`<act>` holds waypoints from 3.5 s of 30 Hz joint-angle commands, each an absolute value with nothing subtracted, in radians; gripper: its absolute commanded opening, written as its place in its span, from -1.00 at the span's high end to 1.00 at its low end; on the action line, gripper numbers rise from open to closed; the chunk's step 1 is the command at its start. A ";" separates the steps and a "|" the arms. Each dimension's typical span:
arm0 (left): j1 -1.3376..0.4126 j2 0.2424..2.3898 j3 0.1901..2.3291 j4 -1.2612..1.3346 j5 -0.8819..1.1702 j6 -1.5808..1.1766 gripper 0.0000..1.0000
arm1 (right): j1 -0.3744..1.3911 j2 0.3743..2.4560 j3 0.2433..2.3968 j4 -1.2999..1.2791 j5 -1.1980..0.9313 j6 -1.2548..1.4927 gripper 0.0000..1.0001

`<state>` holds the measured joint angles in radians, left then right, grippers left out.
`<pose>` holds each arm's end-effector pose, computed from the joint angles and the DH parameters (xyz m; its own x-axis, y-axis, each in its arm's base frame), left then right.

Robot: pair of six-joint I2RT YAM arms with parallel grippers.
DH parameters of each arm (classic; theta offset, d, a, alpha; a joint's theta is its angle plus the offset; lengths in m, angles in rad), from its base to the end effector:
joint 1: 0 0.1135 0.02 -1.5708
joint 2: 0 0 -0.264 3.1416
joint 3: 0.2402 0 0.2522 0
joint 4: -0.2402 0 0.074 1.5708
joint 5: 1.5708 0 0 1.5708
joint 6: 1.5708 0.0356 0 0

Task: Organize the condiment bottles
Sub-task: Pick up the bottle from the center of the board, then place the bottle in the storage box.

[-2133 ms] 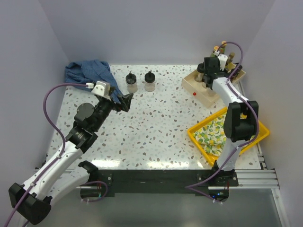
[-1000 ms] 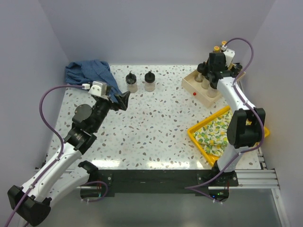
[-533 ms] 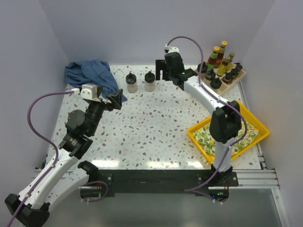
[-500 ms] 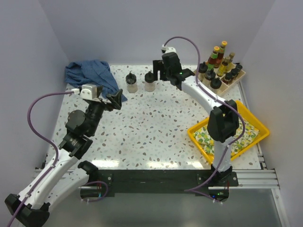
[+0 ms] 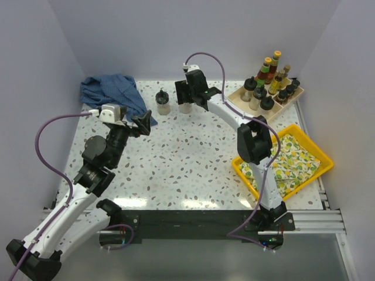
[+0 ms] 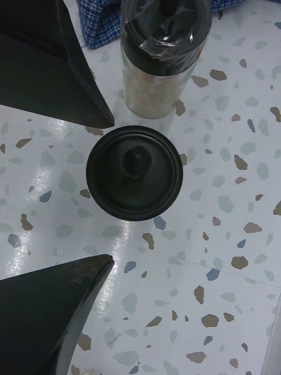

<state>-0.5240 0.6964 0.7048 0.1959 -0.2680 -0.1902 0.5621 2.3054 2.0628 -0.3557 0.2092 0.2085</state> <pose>0.1502 -0.0759 0.3669 0.1237 -0.2820 -0.9514 0.2865 0.9281 -0.2379 0.4601 0.2811 0.2475 -0.5441 -0.1034 -0.8326 -0.2693 0.9614 0.0566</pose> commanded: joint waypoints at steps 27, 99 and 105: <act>-0.520 0.706 0.710 0.235 -0.258 -0.181 -1.00 | 0.580 2.059 1.835 -0.086 0.300 0.093 0.47; -0.520 0.709 0.710 0.236 -0.241 -0.186 -1.00 | 0.130 1.832 1.402 -0.089 0.571 0.288 -0.39; -0.520 0.712 0.707 0.233 -0.253 -0.187 -1.00 | 0.132 1.764 1.417 -0.190 0.542 0.317 -0.71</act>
<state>-0.5240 0.7158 0.7048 0.1951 -0.2398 -0.1902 0.1360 1.8629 1.3628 -0.1333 0.5541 0.2737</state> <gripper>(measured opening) 0.997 0.832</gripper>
